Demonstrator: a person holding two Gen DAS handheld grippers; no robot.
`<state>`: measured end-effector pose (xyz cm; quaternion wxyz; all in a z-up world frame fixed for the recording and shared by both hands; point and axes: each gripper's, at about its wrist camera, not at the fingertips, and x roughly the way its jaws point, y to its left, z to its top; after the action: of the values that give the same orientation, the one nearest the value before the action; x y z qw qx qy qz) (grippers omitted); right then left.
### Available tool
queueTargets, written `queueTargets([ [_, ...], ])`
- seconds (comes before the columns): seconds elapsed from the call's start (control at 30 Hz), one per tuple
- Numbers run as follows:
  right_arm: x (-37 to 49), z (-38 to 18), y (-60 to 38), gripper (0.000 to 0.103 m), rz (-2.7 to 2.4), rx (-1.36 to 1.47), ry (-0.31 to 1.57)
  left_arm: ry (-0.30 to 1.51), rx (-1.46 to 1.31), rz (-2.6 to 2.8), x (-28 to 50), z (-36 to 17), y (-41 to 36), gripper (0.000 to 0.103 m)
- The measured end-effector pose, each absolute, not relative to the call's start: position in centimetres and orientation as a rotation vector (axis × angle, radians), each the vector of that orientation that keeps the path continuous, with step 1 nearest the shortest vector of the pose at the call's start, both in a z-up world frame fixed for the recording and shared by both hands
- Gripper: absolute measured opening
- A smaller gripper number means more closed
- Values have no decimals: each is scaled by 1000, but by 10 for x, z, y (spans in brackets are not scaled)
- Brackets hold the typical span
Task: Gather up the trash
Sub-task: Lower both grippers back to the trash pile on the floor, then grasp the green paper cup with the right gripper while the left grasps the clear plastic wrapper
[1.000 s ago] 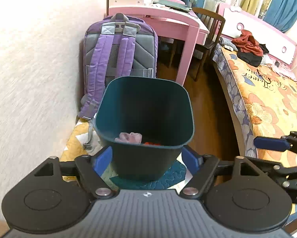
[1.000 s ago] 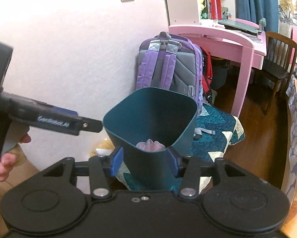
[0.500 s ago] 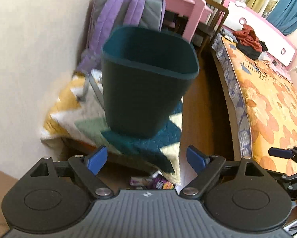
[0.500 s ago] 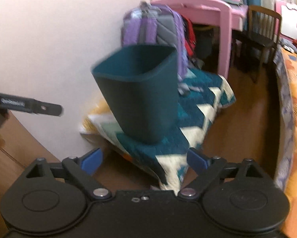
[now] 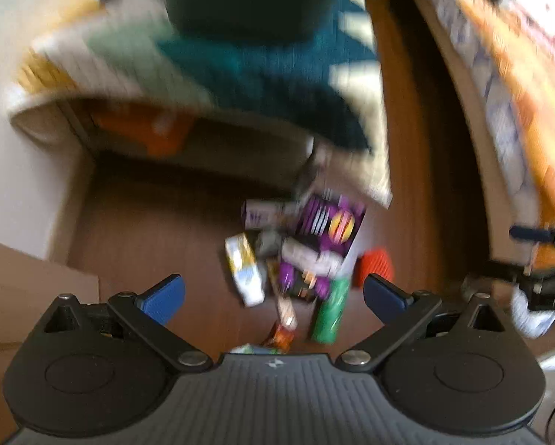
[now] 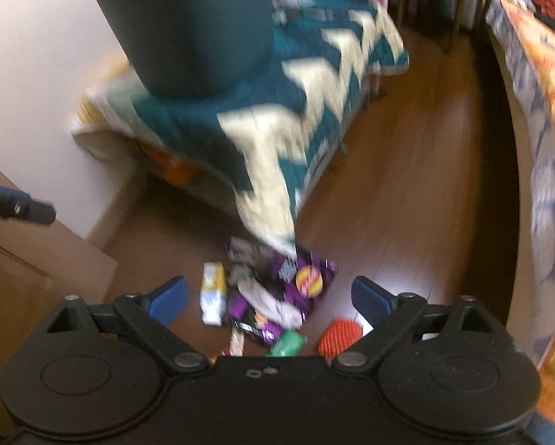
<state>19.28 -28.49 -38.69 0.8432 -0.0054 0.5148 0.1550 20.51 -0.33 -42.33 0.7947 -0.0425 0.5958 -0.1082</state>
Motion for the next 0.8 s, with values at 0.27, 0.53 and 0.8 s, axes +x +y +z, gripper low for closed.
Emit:
queueTargets([
  [0.27, 178, -527, -268, 93, 350, -31, 1228, 1399, 78, -344, 163, -572, -32, 103],
  [0.53, 169, -635, -253, 88, 319, -18, 1315, 1446, 263, -449, 134, -691, -55, 103],
  [0.8, 176, -720, -254, 81, 172, 120, 1407, 1439, 425, -548, 114, -776, -72, 103],
])
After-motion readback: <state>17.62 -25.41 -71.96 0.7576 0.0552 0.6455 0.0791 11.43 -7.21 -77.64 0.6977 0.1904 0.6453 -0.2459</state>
